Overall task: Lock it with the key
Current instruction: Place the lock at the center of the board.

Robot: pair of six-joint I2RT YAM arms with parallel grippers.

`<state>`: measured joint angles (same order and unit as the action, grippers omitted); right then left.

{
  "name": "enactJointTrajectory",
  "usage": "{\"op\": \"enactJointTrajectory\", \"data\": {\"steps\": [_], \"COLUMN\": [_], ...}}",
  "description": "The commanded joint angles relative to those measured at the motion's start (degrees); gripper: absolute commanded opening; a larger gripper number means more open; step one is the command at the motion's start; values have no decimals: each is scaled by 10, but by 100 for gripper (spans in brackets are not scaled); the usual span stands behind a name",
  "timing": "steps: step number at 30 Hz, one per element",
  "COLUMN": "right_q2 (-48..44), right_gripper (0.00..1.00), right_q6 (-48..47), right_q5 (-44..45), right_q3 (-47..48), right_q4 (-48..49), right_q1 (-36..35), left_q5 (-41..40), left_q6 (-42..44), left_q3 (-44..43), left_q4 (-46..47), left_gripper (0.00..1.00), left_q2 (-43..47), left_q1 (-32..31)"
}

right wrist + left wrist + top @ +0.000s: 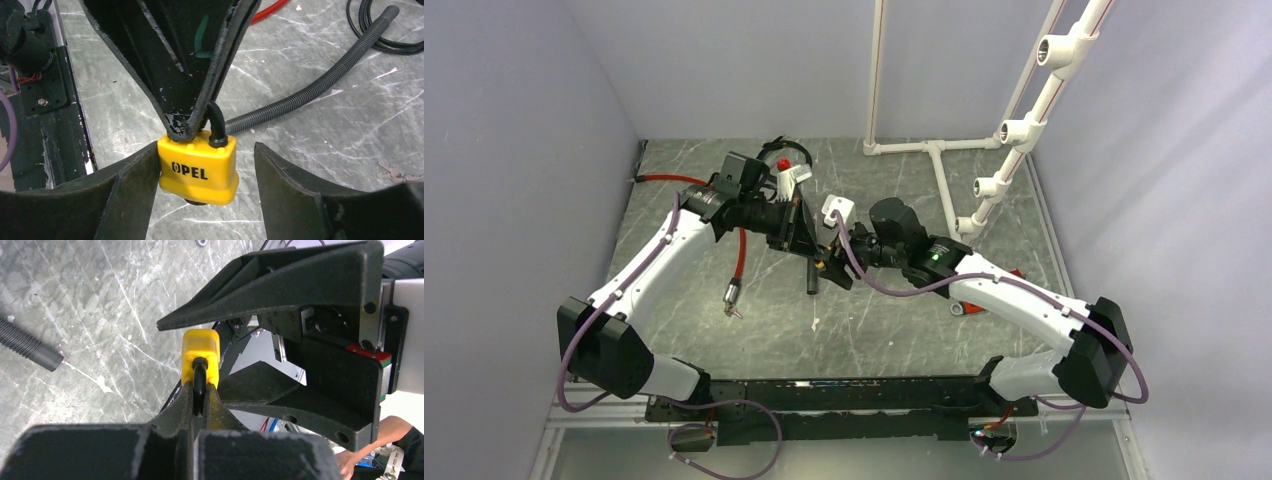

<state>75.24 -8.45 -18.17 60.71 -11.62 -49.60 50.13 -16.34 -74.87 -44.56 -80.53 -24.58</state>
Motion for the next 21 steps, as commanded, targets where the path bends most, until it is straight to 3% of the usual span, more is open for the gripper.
{"op": "enactJointTrajectory", "data": {"steps": [1, 4, 6, 7, 10, 11, 15, 21], "right_q2": [-5, -7, -4, -3, 3, 7, 51, 193], "right_gripper": [66, 50, 42, 40, 38, 37, 31, 28], "right_q6": [-24, -14, -1, 6, 31, 39, 69, 84], "right_q5": [31, 44, 55, 55, 51, 50, 54, 111], "right_q3": [24, 19, 18, 19, 18, 19, 45, 148], "right_q4": [13, 18, 18, 17, 12, 9, -6, -37], "right_q1": [-6, -6, 0, 5, 29, 40, 103, 161], "left_q5": [22, 19, 25, 25, 21, 18, -8, -58], "left_q6": [-19, -20, -20, -20, -5, 5, 32, 56], "left_q3": [-1, 1, 3, 3, -5, -9, -19, -28], "left_q4": [25, 28, 31, 32, 23, 17, 22, 38], "left_gripper": [0, 2, 25, 35, 78, 86, 98, 99], "left_q2": [3, 4, 5, 6, 10, 12, 23, 32], "left_q1": [-1, 2, 8, 12, 32, 42, 109, 151]}}
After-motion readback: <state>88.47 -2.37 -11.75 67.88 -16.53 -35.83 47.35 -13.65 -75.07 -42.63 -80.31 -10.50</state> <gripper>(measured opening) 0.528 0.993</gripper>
